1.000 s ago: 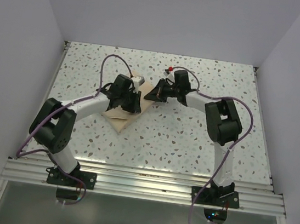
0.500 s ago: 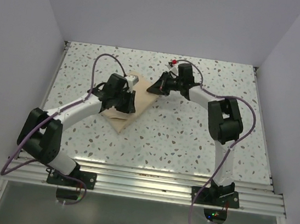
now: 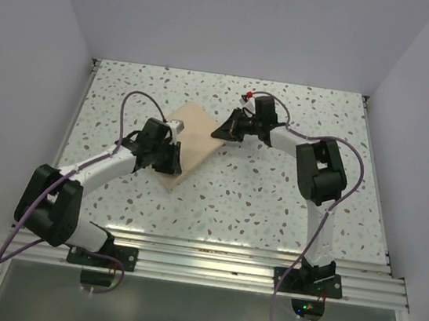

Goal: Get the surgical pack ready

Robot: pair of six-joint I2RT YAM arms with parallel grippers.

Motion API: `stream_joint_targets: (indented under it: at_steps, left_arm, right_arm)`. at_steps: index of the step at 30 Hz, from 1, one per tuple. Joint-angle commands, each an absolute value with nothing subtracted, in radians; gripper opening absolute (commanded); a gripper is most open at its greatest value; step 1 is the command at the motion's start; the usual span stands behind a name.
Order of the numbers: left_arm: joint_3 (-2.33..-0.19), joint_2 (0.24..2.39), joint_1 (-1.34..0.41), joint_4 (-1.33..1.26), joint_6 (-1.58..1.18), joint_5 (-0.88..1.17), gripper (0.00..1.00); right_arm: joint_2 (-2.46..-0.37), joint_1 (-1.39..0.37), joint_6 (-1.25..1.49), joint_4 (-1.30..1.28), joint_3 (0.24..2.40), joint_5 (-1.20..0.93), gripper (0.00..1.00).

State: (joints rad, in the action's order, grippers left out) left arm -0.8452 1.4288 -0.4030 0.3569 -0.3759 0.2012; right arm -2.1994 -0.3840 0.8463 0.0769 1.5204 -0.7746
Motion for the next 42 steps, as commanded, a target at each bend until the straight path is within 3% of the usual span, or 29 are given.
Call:
stream_joint_targets:
  at_steps: [1,15,22,25,29,31,33,34,37,39,42]
  left_arm:
    - [-0.801,1.396,-0.394,0.361,-0.409,0.206,0.27]
    - [-0.906,1.263,-0.373,0.413,-0.43,0.186,0.27]
    - [-0.931,1.27,-0.204,0.449,-0.425,0.23,0.22]
    - [-0.951,1.259,-0.166,0.463,-0.425,0.235,0.22]
    - [-0.979,1.23,-0.161,0.472,-0.449,0.227,0.33]
    - [-0.97,1.21,-0.16,0.462,-0.477,0.235,0.42]
    - [-0.944,1.189,-0.16,0.44,-0.495,0.25,0.46]
    - [-0.925,1.177,-0.16,0.428,-0.517,0.258,0.48]
    - [-0.839,1.12,-0.16,0.365,-0.56,0.281,0.53]
    - [-0.778,1.069,-0.16,0.325,-0.587,0.297,0.99]
    - [-0.716,1.006,-0.16,0.293,-0.621,0.324,0.99]
  right_arm:
    - [-2.223,-0.379,0.813,0.08,1.499,-0.769,0.0]
    - [-2.183,-0.383,0.799,0.003,1.548,-0.773,0.0]
    - [-2.134,-0.419,0.825,0.003,1.543,-0.785,0.0]
    - [-2.065,-0.42,0.787,-0.117,1.529,-0.735,0.0]
    - [-1.953,-0.422,0.649,-0.31,1.497,-0.66,0.02]
    - [-1.872,-0.42,0.617,-0.383,1.427,-0.635,0.3]
    - [-1.821,-0.42,0.563,-0.449,1.36,-0.577,0.64]
    - [-1.801,-0.42,0.54,-0.5,1.339,-0.552,0.98]
    - [-1.75,-0.42,0.473,-0.597,1.272,-0.488,0.99]
    - [-1.732,-0.417,0.465,-0.588,1.217,-0.509,0.99]
    - [-1.672,-0.414,0.506,-0.418,1.082,-0.592,0.99]
